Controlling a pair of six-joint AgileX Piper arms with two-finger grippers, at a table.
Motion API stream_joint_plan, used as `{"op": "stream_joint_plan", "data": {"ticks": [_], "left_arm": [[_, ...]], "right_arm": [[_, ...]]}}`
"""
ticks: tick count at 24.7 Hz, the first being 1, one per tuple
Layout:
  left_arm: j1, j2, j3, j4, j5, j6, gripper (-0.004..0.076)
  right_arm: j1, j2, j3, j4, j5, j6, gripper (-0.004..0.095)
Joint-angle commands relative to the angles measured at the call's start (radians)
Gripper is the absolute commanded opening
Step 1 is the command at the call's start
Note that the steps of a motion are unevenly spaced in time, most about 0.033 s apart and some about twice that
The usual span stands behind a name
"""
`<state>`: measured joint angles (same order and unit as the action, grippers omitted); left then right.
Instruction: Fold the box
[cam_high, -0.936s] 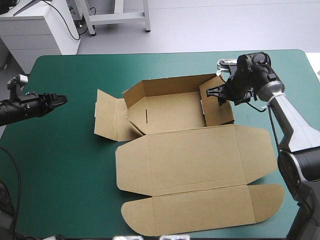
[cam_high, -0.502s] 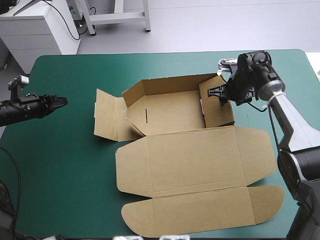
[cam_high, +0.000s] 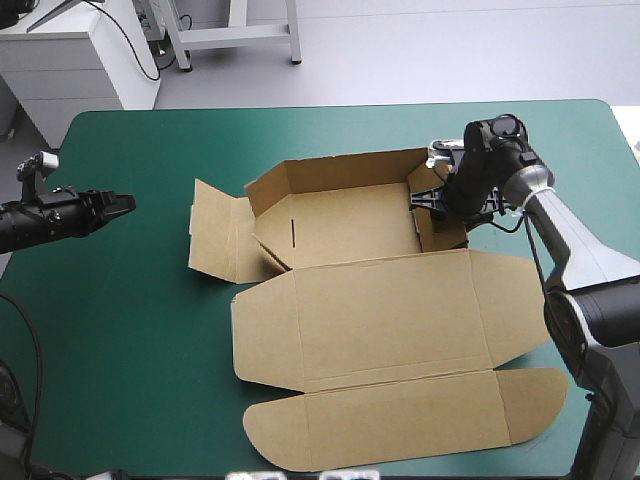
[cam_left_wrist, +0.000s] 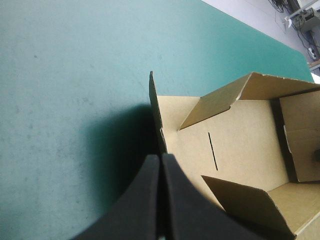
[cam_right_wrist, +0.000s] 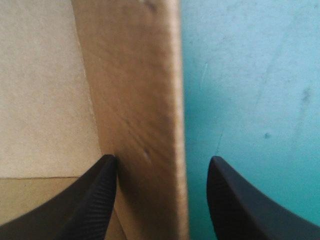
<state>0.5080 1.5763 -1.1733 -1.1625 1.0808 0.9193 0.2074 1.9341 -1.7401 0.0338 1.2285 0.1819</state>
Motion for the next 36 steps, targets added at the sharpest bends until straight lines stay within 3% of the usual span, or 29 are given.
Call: {"op": "stream_joint_plan", "data": {"ticks": [1, 3, 4, 6, 7, 18, 23, 30, 36], "left_arm": [[-0.003, -0.038, -0.025, -0.065, 0.01, -0.001, -0.0008], [-0.003, -0.038, -0.025, -0.065, 0.003, -0.001, -0.0008], [-0.003, -0.038, -0.025, -0.065, 0.002, -0.001, -0.0008], [-0.003, -0.038, -0.025, -0.063, 0.002, -0.001, -0.0008], [-0.003, -0.038, -0.025, -0.062, 0.002, -0.001, -0.0008], [-0.003, -0.038, -0.025, -0.06, -0.069, -0.001, -0.0008], [-0.003, -0.038, -0.025, -0.058, -0.11, 0.019, -0.0008], [-0.003, -0.036, -0.025, -0.07, -0.113, 0.026, -0.0008], [-0.042, 0.02, -0.025, -0.133, -0.075, 0.022, -0.0008]], "right_arm": [[-0.001, -0.045, 0.014, -0.004, 0.022, -0.018, 0.0502], [-0.001, -0.045, 0.022, -0.018, 0.022, -0.03, 0.0457], [-0.001, -0.045, 0.022, -0.019, 0.022, -0.039, 0.0383], [-0.001, -0.045, 0.022, -0.019, 0.022, -0.068, 0.008], [-0.001, -0.045, 0.022, -0.005, 0.022, -0.11, -0.0003], [-0.01, -0.149, 0.002, 0.06, 0.024, -0.244, -0.0018], [-0.059, -0.298, 0.002, 0.171, 0.024, -0.263, -0.0018], [-0.076, -0.445, 0.002, 0.213, 0.022, -0.274, -0.0018], [-0.074, -0.455, -0.007, 0.29, 0.007, -0.274, -0.0017]]}}
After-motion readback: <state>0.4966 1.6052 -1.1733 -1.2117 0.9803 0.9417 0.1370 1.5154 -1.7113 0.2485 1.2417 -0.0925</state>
